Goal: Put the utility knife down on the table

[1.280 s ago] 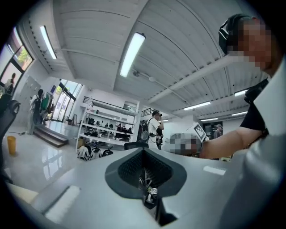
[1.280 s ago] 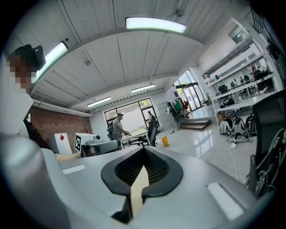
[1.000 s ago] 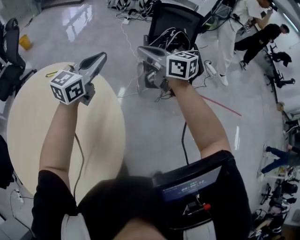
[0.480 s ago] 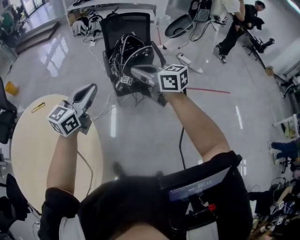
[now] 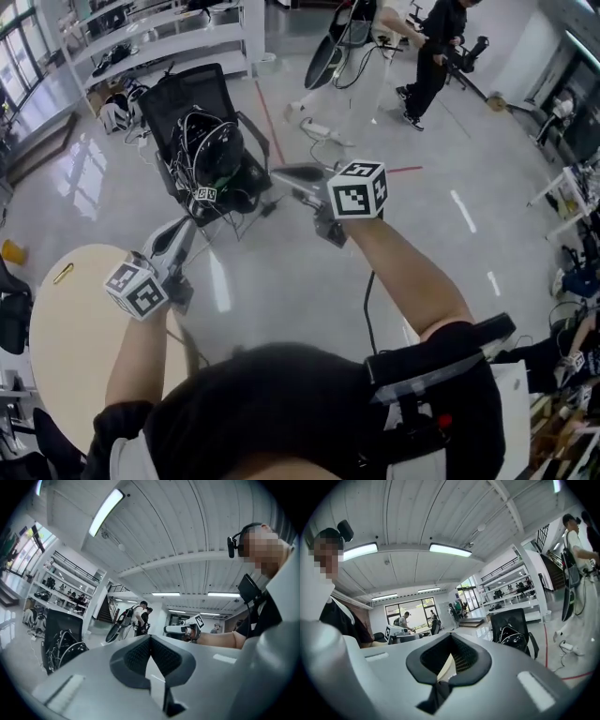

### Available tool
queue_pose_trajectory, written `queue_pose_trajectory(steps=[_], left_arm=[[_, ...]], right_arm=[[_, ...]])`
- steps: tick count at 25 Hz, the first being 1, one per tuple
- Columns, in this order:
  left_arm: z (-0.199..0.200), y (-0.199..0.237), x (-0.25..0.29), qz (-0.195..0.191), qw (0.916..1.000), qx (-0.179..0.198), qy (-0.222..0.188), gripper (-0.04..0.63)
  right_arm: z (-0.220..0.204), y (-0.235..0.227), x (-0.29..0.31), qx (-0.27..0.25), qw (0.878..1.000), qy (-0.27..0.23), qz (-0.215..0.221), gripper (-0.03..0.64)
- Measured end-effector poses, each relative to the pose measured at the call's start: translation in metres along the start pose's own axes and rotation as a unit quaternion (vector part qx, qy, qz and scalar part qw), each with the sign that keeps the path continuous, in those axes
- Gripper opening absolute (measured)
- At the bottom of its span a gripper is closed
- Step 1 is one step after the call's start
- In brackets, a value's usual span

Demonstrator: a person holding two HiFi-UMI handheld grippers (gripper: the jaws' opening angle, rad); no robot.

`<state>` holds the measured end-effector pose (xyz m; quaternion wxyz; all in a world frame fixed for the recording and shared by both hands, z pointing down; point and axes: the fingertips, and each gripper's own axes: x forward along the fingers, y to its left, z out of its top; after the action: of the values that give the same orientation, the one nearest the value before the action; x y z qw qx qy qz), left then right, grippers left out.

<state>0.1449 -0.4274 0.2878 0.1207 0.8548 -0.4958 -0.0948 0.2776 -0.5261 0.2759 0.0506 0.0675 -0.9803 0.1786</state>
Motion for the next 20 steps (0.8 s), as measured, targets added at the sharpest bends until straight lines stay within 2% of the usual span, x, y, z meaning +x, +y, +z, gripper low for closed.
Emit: queue_pose_trajectory(steps=[5,9,14,20], left_arm=[[0.005,-0.063,0.009,-0.063,0.9979,0.013,0.005,-0.002],[0.022,-0.091,0.014,-0.106,0.9939,0.029,-0.004,-0.002],[0.025,-0.100,0.007,-0.126,0.9910,0.047,-0.003,-0.002],[0.004,-0.110,0.003,-0.152,0.9883,0.015,0.003,-0.002]], right_arm=[[0.005,0.043,-0.071,-0.025,0.999,-0.019,-0.036,0.014],[0.008,0.073,-0.107,-0.053,0.995,-0.047,-0.076,0.014],[0.003,0.095,-0.129,-0.059,0.987,-0.084,-0.121,0.014],[-0.023,0.105,-0.134,-0.058,0.982,-0.098,-0.150,0.014]])
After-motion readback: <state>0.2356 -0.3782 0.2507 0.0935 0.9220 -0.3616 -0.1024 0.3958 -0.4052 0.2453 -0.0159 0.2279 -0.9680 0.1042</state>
